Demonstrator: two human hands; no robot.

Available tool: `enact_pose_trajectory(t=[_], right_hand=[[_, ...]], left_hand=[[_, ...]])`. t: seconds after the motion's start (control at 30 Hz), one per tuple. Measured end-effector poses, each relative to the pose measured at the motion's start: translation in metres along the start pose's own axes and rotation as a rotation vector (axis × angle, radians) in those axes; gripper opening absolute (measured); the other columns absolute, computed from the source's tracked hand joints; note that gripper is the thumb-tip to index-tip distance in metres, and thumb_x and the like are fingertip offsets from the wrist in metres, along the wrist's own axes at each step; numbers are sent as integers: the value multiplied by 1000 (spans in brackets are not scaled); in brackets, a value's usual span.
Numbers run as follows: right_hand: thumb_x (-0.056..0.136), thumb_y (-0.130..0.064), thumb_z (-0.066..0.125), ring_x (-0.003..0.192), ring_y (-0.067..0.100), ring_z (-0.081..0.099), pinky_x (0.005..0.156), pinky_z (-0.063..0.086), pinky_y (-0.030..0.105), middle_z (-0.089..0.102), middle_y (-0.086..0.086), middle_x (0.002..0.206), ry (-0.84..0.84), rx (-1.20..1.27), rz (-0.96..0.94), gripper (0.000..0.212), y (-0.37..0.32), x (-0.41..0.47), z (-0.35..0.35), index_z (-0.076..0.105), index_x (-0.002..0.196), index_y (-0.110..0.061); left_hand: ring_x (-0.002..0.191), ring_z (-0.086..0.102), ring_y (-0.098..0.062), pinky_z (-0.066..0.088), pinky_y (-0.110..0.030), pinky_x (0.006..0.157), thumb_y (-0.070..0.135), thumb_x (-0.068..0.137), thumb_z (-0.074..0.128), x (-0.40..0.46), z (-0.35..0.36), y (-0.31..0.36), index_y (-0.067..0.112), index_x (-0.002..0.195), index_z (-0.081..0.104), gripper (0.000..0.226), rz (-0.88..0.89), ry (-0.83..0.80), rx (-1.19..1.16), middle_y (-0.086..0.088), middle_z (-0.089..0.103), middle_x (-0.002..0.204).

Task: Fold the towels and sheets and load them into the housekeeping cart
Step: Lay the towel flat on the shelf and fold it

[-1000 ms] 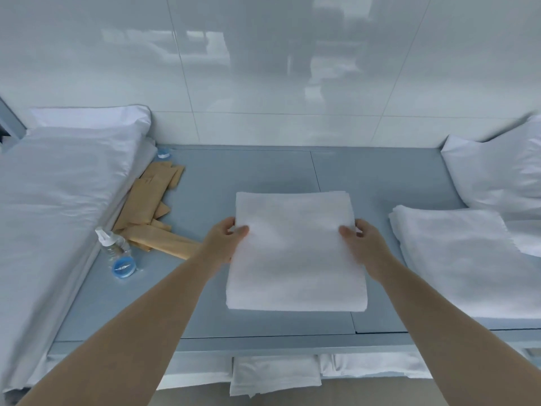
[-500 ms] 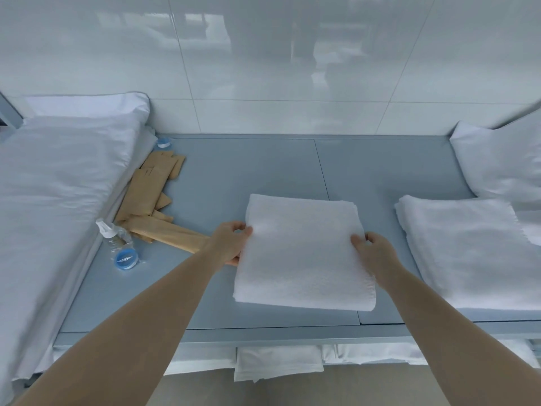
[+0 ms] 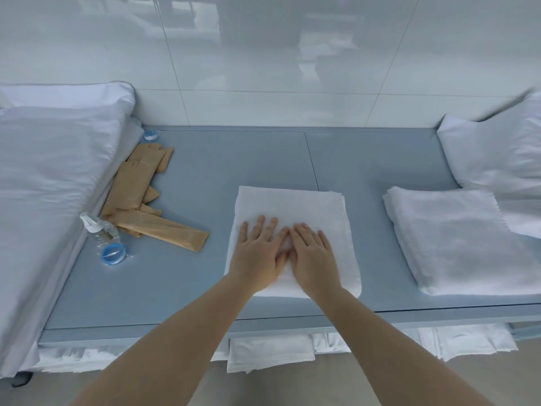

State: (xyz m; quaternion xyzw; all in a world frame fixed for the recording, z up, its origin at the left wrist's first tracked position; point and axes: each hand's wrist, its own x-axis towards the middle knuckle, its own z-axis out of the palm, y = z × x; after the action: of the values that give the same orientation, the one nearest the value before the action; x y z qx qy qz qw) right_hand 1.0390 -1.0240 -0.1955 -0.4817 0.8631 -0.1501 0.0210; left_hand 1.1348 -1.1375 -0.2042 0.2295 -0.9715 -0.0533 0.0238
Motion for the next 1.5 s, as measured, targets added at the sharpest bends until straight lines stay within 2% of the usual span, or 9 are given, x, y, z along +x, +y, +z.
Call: enact_pose_trajectory(t=[0.33,0.5,0.6,0.7,0.83,1.1,1.23,1.37,1.5], right_hand=[[98,-51,6,145,12,-18,119,-11,39,-15,-9,159,-124,-114,145,54,25,-11,4,-12,148,-41],[101,-38,26,142,20,23,115,16,42,29,-1,155,-28,-146,171,46,22,-7,-1,30,147,-36],[91,-21,50,100,31,53,87,39,43,60,7,108,160,-223,128,26,19,19,-8,62,113,-15],[91,-18,51,112,29,51,96,37,41,59,8,119,152,-112,27,28,17,44,-6,61,116,-11],[101,-30,30,146,12,14,120,3,34,25,-7,157,-38,-61,-78,49,21,56,8,30,149,-21],[96,-58,6,144,6,-18,118,-9,41,-16,-17,157,-228,-114,146,57,65,53,-1,-8,148,-44],[100,-51,15,147,10,-7,119,-4,40,-3,-10,160,-142,-89,147,55,62,46,-4,6,152,-36],[93,-24,52,128,32,46,109,30,44,52,11,137,194,-49,107,36,55,24,-9,59,126,-10],[98,-30,43,144,20,22,115,23,35,32,3,154,35,30,125,48,58,8,-9,41,144,-17]], left_hand=[[147,-15,-34,-9,-50,118,60,93,7,-19,8,12,38,153,-1,64,-192,-18,-6,-7,-11,161],[146,7,-31,6,-50,116,54,99,12,-18,0,11,38,152,8,56,-207,-65,33,-4,10,161],[116,41,-32,27,-51,99,48,98,27,4,-16,8,24,132,44,45,-187,54,157,-7,47,130],[123,38,-31,24,-50,106,45,96,33,27,-15,4,19,127,46,42,-138,126,111,-8,45,134],[148,4,-22,-2,-48,118,50,98,18,34,3,-2,33,151,16,56,-124,30,-23,0,14,161],[144,-25,-16,-11,-47,118,80,75,2,42,4,-34,44,149,-13,83,-235,-140,-81,9,-22,158],[148,-10,-16,-4,-39,120,67,90,17,32,3,-32,34,154,7,72,-225,-7,-107,-1,-1,162],[144,24,-24,21,-38,113,45,99,41,17,1,-19,17,140,48,50,-274,202,-103,-10,39,151],[148,11,-18,19,-37,117,40,102,35,9,-3,-12,21,149,33,50,-312,98,-218,-4,23,159]])
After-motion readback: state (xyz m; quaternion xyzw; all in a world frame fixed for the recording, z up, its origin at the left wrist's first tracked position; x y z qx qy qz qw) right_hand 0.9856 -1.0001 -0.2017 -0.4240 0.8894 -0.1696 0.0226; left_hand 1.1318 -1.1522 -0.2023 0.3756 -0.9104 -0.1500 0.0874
